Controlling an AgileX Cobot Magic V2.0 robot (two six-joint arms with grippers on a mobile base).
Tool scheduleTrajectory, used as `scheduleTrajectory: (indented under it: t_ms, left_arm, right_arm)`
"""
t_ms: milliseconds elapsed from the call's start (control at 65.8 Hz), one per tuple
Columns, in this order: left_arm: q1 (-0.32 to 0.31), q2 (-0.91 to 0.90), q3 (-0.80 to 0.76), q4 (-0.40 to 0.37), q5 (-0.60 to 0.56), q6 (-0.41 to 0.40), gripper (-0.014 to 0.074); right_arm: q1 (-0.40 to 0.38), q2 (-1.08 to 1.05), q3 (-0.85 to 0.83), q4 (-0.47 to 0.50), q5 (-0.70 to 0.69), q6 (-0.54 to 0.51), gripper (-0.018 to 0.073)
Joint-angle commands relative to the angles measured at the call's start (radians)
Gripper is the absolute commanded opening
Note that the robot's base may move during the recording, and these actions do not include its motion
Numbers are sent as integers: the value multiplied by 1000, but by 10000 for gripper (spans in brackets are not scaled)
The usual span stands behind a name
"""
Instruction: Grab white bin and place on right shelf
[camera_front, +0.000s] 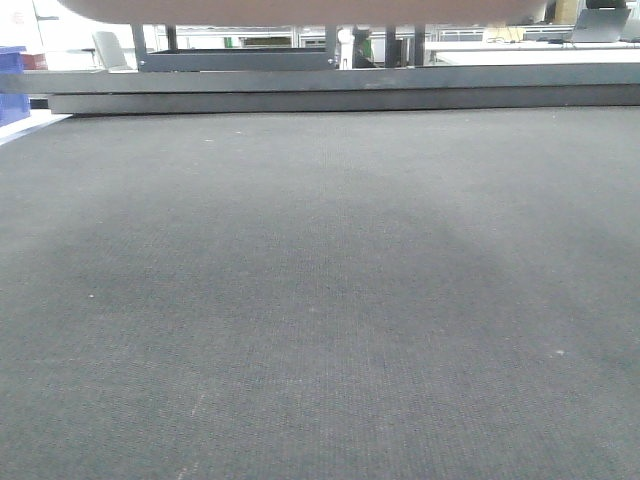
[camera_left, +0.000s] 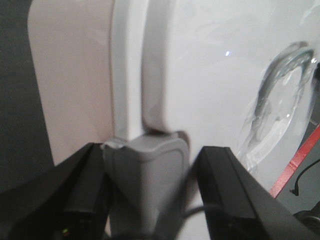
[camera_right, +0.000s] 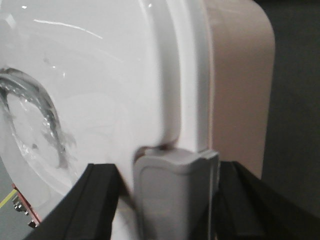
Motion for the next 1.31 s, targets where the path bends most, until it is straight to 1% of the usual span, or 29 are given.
scheduleTrajectory:
  t_ms: [0,274,410,487,745,897,1003,1079,1201,1292]
  left_arm:
    - [-24,-16,-33,-168,72,18,218]
    - [-24,-16,-33,-173,33,18,218]
    - [-24,-16,-33,-212,2,18,218]
    - [-24,-16,-33,-219,-4,18,218]
    - [-24,-16,-33,-222,-7,18,218]
    - [-24,-16,-33,-230,-51,18,218]
    - [-24,-16,-33,-234,-59,18,218]
    - [-24,-16,-33,-234,-55,18,218]
    - [-24,-16,-33,-214,-55,18,218]
    - [-24,-16,-33,-202,-57,18,218]
  right_arm:
    - [18,-21,-55,261,145,0,412]
    - [18,-18,-54,257,177,0,412]
    - [18,-18,-54,217,178,0,412]
    - [18,-18,-54,197,178,1,412]
    - [18,-16,-52,177,154,1,412]
    - [18,-16,-52,174,155,1,412]
    - [18,-16,-52,174,157,1,412]
    - [18,-16,-52,187,158,1,412]
    - [18,-16,-52,264,178,1,412]
    - [18,-18,-52,269,178,1,412]
